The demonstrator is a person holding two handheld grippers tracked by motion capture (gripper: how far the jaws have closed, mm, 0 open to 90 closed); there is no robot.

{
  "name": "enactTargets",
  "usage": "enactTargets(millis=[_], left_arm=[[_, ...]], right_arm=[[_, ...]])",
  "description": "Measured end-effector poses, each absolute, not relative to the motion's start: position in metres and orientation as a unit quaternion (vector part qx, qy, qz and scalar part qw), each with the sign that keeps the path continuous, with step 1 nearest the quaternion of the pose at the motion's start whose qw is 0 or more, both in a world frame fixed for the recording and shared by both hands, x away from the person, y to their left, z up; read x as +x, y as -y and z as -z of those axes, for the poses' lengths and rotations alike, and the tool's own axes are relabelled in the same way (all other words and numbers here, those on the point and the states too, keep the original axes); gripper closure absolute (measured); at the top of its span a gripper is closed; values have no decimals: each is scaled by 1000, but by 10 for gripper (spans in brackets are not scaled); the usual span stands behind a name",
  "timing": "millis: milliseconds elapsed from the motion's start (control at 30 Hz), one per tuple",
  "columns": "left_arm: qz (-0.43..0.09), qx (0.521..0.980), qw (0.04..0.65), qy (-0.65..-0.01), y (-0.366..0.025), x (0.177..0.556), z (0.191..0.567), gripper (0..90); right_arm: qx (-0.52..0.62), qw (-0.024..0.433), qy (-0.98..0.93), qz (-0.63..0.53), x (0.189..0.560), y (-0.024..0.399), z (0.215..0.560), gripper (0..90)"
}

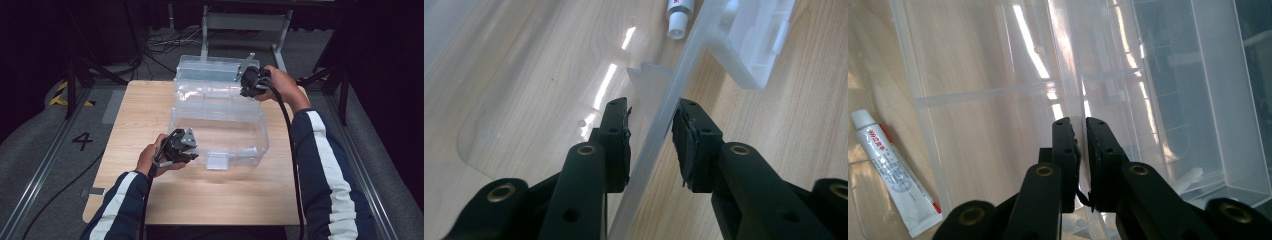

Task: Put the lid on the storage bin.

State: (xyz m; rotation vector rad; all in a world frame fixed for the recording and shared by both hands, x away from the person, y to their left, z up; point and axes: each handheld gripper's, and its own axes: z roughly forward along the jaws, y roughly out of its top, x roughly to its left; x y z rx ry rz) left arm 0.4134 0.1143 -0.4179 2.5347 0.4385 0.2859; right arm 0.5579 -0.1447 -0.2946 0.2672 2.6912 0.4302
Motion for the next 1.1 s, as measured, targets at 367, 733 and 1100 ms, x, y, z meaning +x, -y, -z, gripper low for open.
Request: enactTargets(millis=[367, 733, 1100], left_arm=[[-106, 942, 270, -168, -113, 413, 418, 669], [-110, 941, 269, -173, -112, 412, 419, 653], [-114, 941, 268, -174, -111, 412, 419, 645]], right_arm=[[79, 207, -962, -157, 547, 143, 292, 861], [61, 212, -962, -158, 533, 142, 289, 869], [51, 223, -960, -162, 517, 142, 288, 869]])
